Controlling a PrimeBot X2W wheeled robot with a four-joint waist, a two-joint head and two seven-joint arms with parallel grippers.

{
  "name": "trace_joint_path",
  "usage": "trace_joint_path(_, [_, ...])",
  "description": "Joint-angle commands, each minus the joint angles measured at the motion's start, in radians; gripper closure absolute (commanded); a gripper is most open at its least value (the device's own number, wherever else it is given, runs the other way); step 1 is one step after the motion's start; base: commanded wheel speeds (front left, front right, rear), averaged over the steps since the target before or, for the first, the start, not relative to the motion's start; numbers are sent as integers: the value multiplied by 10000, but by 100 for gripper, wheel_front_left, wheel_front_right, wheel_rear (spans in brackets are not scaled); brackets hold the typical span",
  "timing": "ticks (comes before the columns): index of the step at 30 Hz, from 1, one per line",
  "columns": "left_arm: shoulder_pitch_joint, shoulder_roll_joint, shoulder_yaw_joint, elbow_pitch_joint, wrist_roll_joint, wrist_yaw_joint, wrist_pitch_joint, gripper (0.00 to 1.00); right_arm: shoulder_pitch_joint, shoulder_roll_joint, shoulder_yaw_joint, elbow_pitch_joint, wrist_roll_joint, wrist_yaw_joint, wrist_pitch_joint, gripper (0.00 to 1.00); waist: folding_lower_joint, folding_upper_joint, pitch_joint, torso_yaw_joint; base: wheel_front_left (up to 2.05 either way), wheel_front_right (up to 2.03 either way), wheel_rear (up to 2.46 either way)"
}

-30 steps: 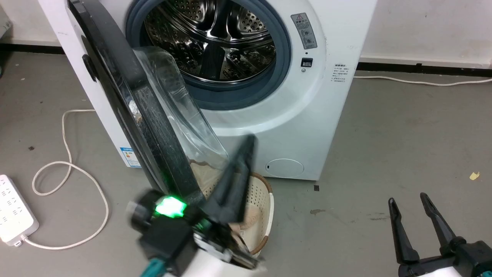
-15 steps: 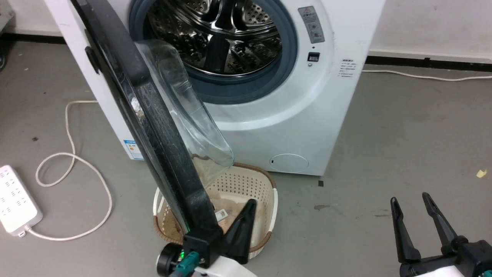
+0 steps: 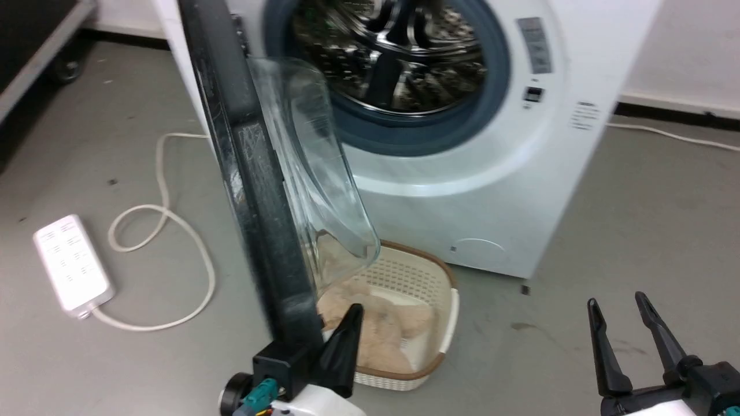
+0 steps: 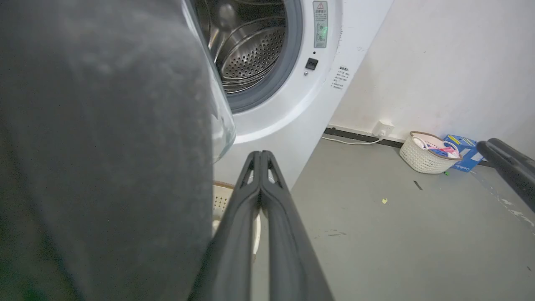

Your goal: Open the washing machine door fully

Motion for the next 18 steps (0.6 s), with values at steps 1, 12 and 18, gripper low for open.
trace_joint_path(1, [142, 225, 263, 64, -58, 152, -57, 100, 25, 39, 23, 37, 17, 6, -45, 0, 1, -1, -103, 496, 0, 0, 0])
trace_joint_path(12, [356, 605, 730, -14, -216, 406, -88, 100, 113, 39, 196, 193, 15, 6, -45, 0, 1, -1, -147, 2345, 0, 0, 0])
trace_joint_path(18, [97, 879, 1304, 26, -450, 560, -32, 100, -98, 39, 396, 144, -138, 6, -45, 0, 1, -1, 340, 2828, 0, 0, 0])
